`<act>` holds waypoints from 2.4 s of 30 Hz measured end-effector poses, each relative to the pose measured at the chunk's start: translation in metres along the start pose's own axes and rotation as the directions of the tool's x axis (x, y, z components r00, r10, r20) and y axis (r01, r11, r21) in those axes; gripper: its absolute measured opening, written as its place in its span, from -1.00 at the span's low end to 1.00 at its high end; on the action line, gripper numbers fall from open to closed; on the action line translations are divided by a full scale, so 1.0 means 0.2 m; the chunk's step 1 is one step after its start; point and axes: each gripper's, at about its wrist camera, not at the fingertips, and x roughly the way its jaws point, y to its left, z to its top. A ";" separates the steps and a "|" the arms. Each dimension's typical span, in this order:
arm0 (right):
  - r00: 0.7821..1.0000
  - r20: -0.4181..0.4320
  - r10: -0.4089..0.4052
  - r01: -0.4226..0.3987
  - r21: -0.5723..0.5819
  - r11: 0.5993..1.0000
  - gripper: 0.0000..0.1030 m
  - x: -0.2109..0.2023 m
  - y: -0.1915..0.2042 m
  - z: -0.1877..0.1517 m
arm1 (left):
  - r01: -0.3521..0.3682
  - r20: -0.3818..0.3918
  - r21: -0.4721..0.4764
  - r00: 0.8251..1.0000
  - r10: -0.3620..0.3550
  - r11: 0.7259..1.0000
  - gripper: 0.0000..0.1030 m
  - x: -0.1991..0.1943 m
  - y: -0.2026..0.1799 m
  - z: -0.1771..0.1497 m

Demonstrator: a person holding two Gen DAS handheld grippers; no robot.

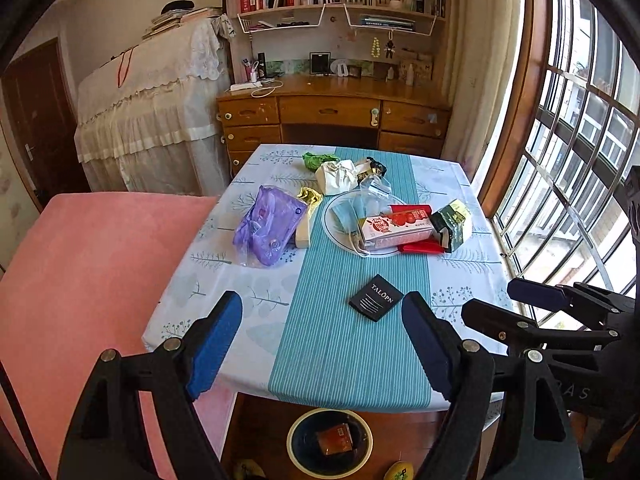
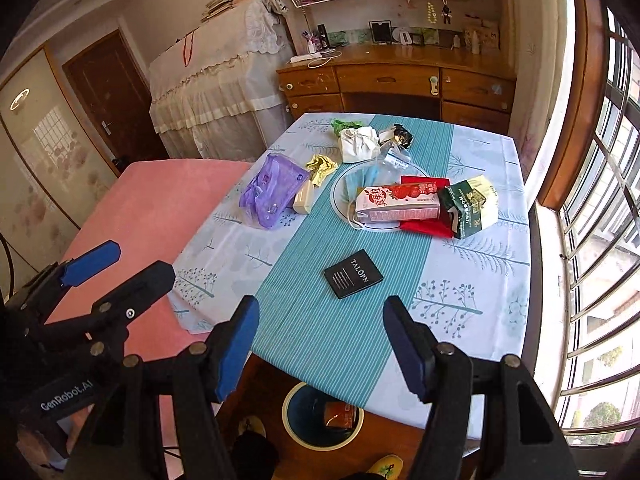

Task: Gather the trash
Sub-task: 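Grasp the purple wipes pack with the left tool while the right grasps the black TALOPN card, then carry the wipes pack and black card over the bin and release both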

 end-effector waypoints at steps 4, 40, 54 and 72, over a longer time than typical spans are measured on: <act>0.999 -0.014 -0.040 0.041 0.068 0.997 0.39 0.13 -0.03 0.04 | 0.011 -0.022 0.048 1.000 -0.010 0.999 0.56 0.16 0.09 0.09; 0.795 -0.406 -0.450 0.604 0.587 0.539 0.78 1.26 -0.18 0.00 | 0.321 -0.426 0.129 0.872 -0.240 0.938 0.98 1.83 0.79 0.52; 0.808 -0.392 -0.440 0.590 0.547 0.594 0.17 1.28 -0.05 0.06 | 0.377 -0.570 -0.019 0.757 -0.320 0.926 0.19 2.10 0.74 0.42; 0.909 -0.262 -0.324 0.417 0.571 0.707 0.14 0.88 0.05 0.02 | 0.440 -0.404 0.041 0.829 -0.388 0.897 -0.76 1.48 0.76 0.39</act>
